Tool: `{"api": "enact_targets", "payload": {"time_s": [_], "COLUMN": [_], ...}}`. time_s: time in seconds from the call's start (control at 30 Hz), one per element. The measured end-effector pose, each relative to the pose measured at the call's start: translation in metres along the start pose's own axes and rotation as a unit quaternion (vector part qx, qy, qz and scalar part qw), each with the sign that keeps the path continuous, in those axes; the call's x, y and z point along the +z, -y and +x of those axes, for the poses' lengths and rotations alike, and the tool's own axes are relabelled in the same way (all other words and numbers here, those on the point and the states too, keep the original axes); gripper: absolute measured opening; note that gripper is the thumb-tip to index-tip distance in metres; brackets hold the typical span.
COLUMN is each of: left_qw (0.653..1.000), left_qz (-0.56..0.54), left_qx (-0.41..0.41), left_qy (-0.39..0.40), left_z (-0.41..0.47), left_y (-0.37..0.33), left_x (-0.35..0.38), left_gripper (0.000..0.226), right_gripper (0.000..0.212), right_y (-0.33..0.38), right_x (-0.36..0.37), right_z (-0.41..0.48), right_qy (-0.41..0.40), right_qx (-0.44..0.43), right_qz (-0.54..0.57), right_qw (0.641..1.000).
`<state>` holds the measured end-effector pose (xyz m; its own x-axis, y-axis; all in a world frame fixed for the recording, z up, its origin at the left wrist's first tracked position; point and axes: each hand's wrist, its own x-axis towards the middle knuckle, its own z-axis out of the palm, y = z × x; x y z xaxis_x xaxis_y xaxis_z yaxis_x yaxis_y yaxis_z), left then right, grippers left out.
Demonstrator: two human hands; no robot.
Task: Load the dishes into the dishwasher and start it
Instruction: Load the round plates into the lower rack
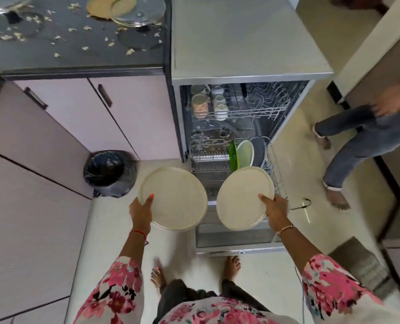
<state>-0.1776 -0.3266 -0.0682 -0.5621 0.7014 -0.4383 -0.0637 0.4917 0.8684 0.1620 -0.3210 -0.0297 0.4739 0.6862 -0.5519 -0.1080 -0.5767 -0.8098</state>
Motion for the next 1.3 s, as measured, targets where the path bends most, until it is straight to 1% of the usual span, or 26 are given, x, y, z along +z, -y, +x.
{"api": "enact_targets", "payload": {"time_s": [0.1, 0.2, 0.33, 0.4, 0.43, 0.53, 0.57, 0.6, 0.63, 0.67, 0.73, 0.77, 0.83, 0.87, 0.9, 0.93, 0.97, 1.03, 1.07, 1.1, 1.17, 1.23, 1.3], "left_qw": [0.998, 0.998, 0.996, 0.995, 0.995, 0.995, 0.994, 0.994, 0.994, 0.994, 0.994, 0.994, 0.995, 0.995, 0.994, 0.995, 0.995, 0.995, 0.995, 0.995, 0.993, 0.992, 0.991], "left_qz": [0.056, 0.059, 0.081, 0.090, 0.089, 0.093, 0.094, 0.093, 0.091, 0.091, 0.097, 0.098, 0.095, 0.095, 0.096, 0.093, 0.091, 0.087, 0.086, 0.088, 0.095, 0.103, 0.114], "left_qx": [-0.008, -0.019, -0.032, -0.039, -0.039, -0.043, -0.047, -0.051, -0.053, -0.052, -0.045, -0.042, -0.040, -0.042, -0.044, -0.043, -0.044, -0.035, -0.030, -0.027, -0.028, -0.028, -0.020], "left_qy": [-0.010, -0.012, -0.011, -0.018, -0.019, -0.012, -0.011, -0.012, -0.012, -0.010, -0.008, -0.007, -0.008, -0.010, -0.014, -0.017, -0.020, -0.029, -0.036, -0.045, -0.057, -0.062, -0.063], "left_z": [-0.016, -0.033, -0.034, -0.029, -0.024, -0.010, -0.003, 0.005, 0.013, 0.020, 0.037, 0.046, 0.061, 0.069, 0.076, 0.079, 0.086, 0.090, 0.092, 0.096, 0.108, 0.117, 0.125], "left_y": [0.009, 0.009, 0.017, 0.016, 0.016, 0.016, 0.016, 0.018, 0.019, 0.019, 0.022, 0.025, 0.031, 0.033, 0.036, 0.036, 0.040, 0.041, 0.042, 0.044, 0.049, 0.051, 0.051], "left_x": [0.032, 0.051, 0.074, 0.086, 0.092, 0.109, 0.114, 0.119, 0.124, 0.129, 0.139, 0.144, 0.152, 0.156, 0.158, 0.159, 0.163, 0.163, 0.164, 0.165, 0.173, 0.181, 0.191], "left_gripper": [0.039, 0.031, 0.031, 0.030, 0.030, 0.029, 0.030, 0.030, 0.029, 0.027, 0.022, 0.020, 0.018, 0.019, 0.019, 0.020, 0.020, 0.021, 0.021, 0.021, 0.021, 0.020, 0.021], "right_gripper": [0.031, 0.030, 0.030, 0.038, 0.046, 0.074, 0.080, 0.081, 0.076, 0.067, 0.049, 0.047, 0.058, 0.060, 0.056, 0.047, 0.038, 0.026, 0.023, 0.021, 0.018, 0.016, 0.016], "right_y": [0.001, 0.009, 0.020, 0.023, 0.023, 0.025, 0.025, 0.026, 0.026, 0.026, 0.025, 0.024, 0.028, 0.030, 0.030, 0.034, 0.034, 0.040, 0.042, 0.044, 0.041, 0.037, 0.034], "right_x": [-0.029, -0.041, -0.037, -0.030, -0.025, -0.012, -0.007, -0.001, 0.005, 0.011, 0.025, 0.031, 0.041, 0.046, 0.051, 0.056, 0.064, 0.078, 0.085, 0.093, 0.107, 0.118, 0.129], "right_z": [0.030, 0.050, 0.079, 0.094, 0.104, 0.127, 0.137, 0.147, 0.157, 0.166, 0.187, 0.197, 0.212, 0.219, 0.225, 0.225, 0.232, 0.237, 0.240, 0.245, 0.258, 0.267, 0.275], "right_qy": [0.009, 0.022, 0.061, 0.080, 0.092, 0.135, 0.149, 0.157, 0.162, 0.163, 0.178, 0.199, 0.266, 0.294, 0.310, 0.303, 0.277, 0.204, 0.172, 0.142, 0.091, 0.059, 0.057], "right_qx": [0.008, 0.017, 0.034, 0.035, 0.026, -0.057, -0.083, -0.096, -0.105, -0.110, -0.097, -0.090, -0.086, -0.084, -0.092, -0.125, -0.182, -0.295, -0.324, -0.346, -0.361, -0.367, -0.363], "right_qz": [-0.035, -0.092, -0.144, -0.177, -0.202, -0.310, -0.338, -0.360, -0.377, -0.398, -0.435, -0.462, -0.524, -0.542, -0.546, -0.554, -0.561, -0.578, -0.589, -0.601, -0.615, -0.609, -0.592], "right_qw": [0.999, 0.995, 0.987, 0.980, 0.975, 0.940, 0.926, 0.914, 0.906, 0.896, 0.877, 0.860, 0.805, 0.783, 0.773, 0.765, 0.759, 0.734, 0.720, 0.707, 0.695, 0.701, 0.717]}}
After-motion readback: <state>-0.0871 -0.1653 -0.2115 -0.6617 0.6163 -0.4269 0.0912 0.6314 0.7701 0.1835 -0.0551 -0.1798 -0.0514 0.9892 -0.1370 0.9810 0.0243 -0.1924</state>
